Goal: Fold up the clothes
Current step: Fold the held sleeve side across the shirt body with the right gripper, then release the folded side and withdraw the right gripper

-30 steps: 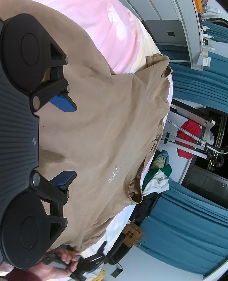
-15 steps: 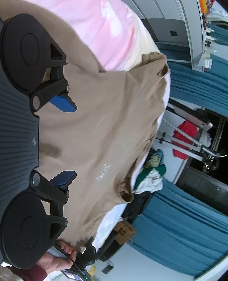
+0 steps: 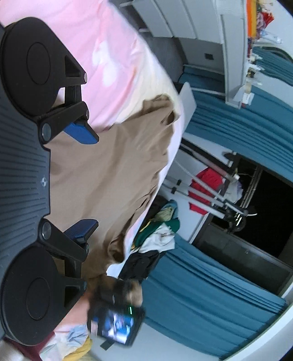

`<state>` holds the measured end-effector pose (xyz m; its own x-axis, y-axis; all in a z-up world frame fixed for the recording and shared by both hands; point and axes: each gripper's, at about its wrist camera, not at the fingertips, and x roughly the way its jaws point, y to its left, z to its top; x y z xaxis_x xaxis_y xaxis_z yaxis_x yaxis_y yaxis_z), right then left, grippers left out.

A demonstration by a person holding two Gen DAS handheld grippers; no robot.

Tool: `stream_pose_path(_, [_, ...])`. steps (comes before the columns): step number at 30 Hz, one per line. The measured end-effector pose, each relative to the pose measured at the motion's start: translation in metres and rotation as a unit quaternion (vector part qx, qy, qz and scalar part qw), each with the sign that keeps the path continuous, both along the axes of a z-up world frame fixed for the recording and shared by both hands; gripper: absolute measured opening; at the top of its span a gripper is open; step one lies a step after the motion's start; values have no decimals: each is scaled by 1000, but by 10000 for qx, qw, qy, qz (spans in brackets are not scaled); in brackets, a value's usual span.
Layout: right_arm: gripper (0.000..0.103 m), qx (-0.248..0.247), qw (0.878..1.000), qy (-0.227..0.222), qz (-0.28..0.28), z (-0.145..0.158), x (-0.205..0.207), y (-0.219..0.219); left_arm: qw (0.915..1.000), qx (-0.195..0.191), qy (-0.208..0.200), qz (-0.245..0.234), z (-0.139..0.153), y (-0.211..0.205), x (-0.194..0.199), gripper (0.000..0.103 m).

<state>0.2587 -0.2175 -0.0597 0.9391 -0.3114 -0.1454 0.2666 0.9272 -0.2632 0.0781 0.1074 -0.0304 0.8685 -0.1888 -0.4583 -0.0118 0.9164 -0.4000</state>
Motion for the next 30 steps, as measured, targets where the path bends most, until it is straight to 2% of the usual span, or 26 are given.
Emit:
stream_pose_path(6, [8, -60, 9960, 854, 274, -51, 31, 84, 9993, 109, -30, 352, 1, 27, 0, 75])
stream_pose_path(10, [11, 297, 9886, 1409, 431, -73, 46, 95, 9989, 263, 105, 384, -7, 34, 7, 75])
stream_pose_path(11, [15, 400, 9864, 1518, 488, -75, 48, 94, 9987, 314, 131, 381, -9, 34, 9, 75])
stream_pose_path(13, [42, 791, 9806, 1651, 706, -74, 45, 86, 9986, 395, 164, 326, -13, 32, 13, 75])
stream_pose_path(14, [66, 1069, 9759, 1696, 859, -71, 40, 81, 9986, 411, 166, 288, -14, 30, 14, 75])
stream_pose_path(15, [76, 1307, 9718, 1694, 996, -66, 33, 77, 9986, 426, 169, 250, -16, 28, 16, 75])
stream_pose_path(16, [77, 1500, 9681, 1669, 1111, -60, 24, 72, 9987, 430, 178, 223, -17, 27, 17, 75])
stream_pose_path(19, [78, 2038, 9556, 1586, 1421, -41, -7, 61, 9988, 441, 175, 122, -19, 22, 18, 75])
stream_pose_path(26, [78, 2852, 9325, 1289, 1803, 17, -125, 14, 9986, 475, 194, -147, -19, 3, 8, 75])
stream_pose_path(30, [79, 2815, 9383, 1012, 1737, 41, -211, -13, 9986, 357, 203, -342, -15, -8, -9, 75])
